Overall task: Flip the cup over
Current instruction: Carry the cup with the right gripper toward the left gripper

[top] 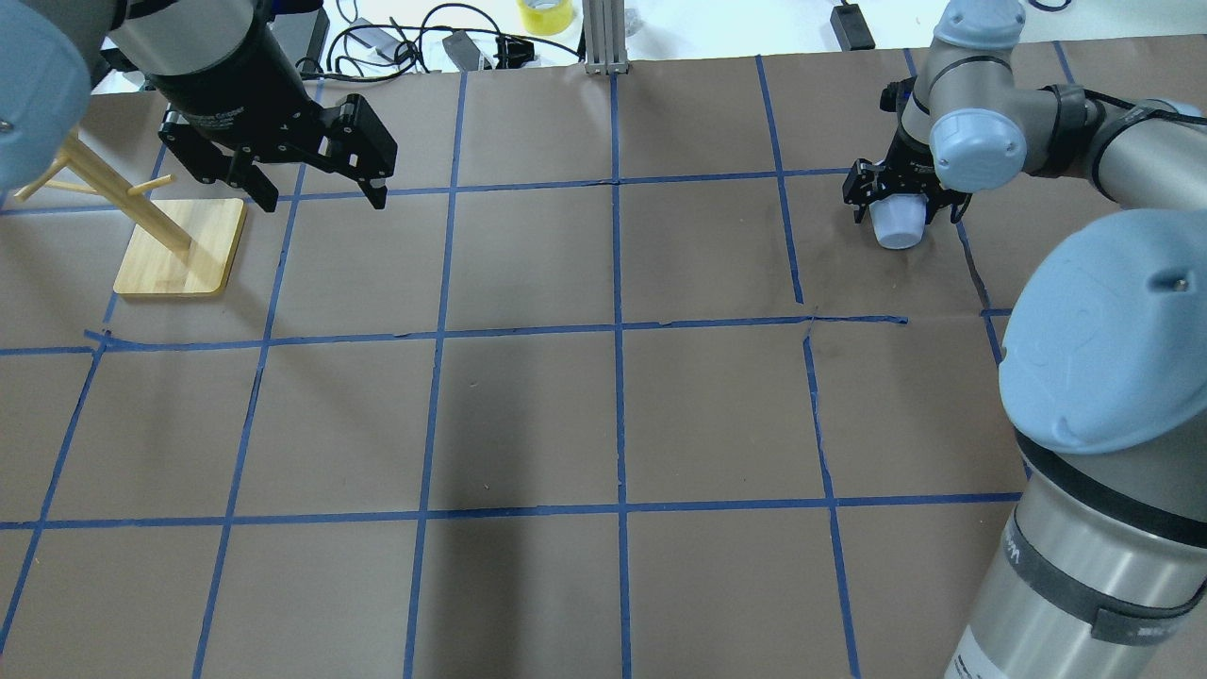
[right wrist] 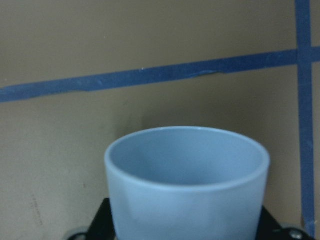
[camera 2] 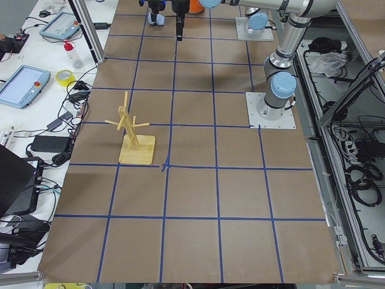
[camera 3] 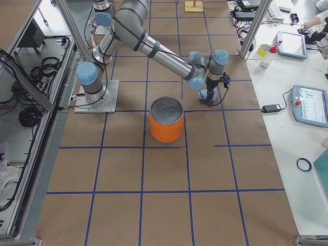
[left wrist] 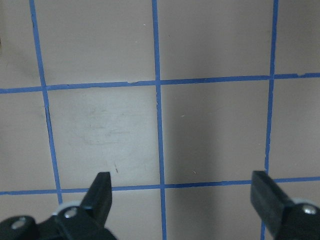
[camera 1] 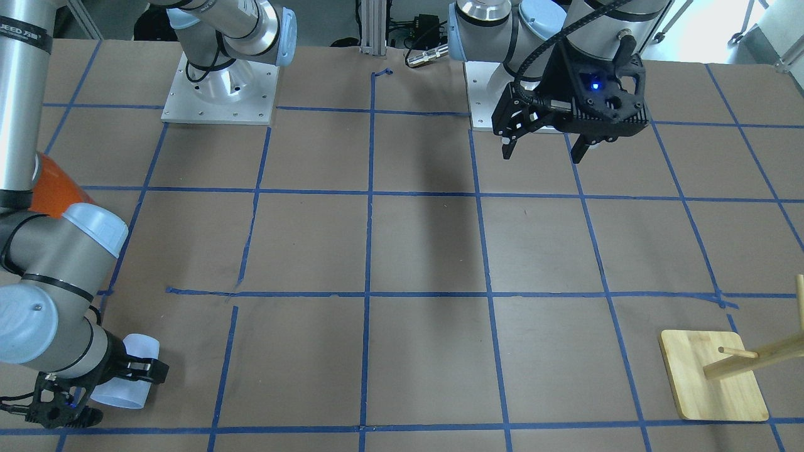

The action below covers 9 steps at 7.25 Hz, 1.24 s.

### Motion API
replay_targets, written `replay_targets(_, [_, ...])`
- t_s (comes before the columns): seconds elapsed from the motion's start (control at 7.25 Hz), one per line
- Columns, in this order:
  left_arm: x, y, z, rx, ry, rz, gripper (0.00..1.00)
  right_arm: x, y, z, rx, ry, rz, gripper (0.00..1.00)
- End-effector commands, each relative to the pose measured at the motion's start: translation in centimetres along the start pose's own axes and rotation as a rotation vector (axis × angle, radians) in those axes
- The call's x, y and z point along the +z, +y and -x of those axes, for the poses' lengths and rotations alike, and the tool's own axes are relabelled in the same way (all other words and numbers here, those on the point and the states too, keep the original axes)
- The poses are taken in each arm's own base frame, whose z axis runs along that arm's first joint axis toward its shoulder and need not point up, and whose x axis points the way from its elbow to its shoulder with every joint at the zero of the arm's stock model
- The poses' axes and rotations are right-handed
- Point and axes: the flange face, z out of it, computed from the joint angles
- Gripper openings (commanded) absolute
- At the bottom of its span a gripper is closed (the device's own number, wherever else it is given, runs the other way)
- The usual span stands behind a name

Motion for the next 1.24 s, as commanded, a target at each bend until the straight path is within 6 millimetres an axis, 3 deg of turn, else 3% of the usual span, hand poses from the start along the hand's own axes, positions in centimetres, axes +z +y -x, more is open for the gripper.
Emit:
replay_targets(0.0, [0.0, 0.0, 0.0, 0.0, 0.0, 0.0, 1.0, -2.1, -0.9, -0.4, -0.029, 0.029, -0.078, 0.07])
replay_targets(0.14, [-0.1, 0.0, 0.0, 0.0, 0.0, -0.001, 1.0, -2.8, -0.8, -0.4, -0.033, 0.042, -0.078, 0.0])
replay_targets(0.28, [-0.1, 0.0, 0.0, 0.0, 0.0, -0.001, 1.0, -3.5, -0.8, 0.7, -0.111, 0.041, -0.094, 0.0])
replay_targets(0.41, [-0.1, 0.0, 0.0, 0.0, 0.0, -0.001, 1.0, -4.9, -0.1, 5.9, -0.28, 0.046, -0.117, 0.0])
replay_targets(0.69, [-0.1, 0.0, 0.0, 0.0, 0.0, -0.001, 1.0, -6.6, 3.4, 16.5, -0.623, 0.098, -0.13, 0.0])
replay_targets(0.83, [-0.1, 0.0, 0.0, 0.0, 0.0, -0.003, 1.0, -7.0, 4.9, 20.5, -0.848, 0.129, -0.135, 0.0])
replay_targets(1.1, [-0.1, 0.0, 0.0, 0.003, 0.0, -0.003, 1.0, -7.3, 6.8, 26.6, -1.055, 0.133, -0.24, 0.0])
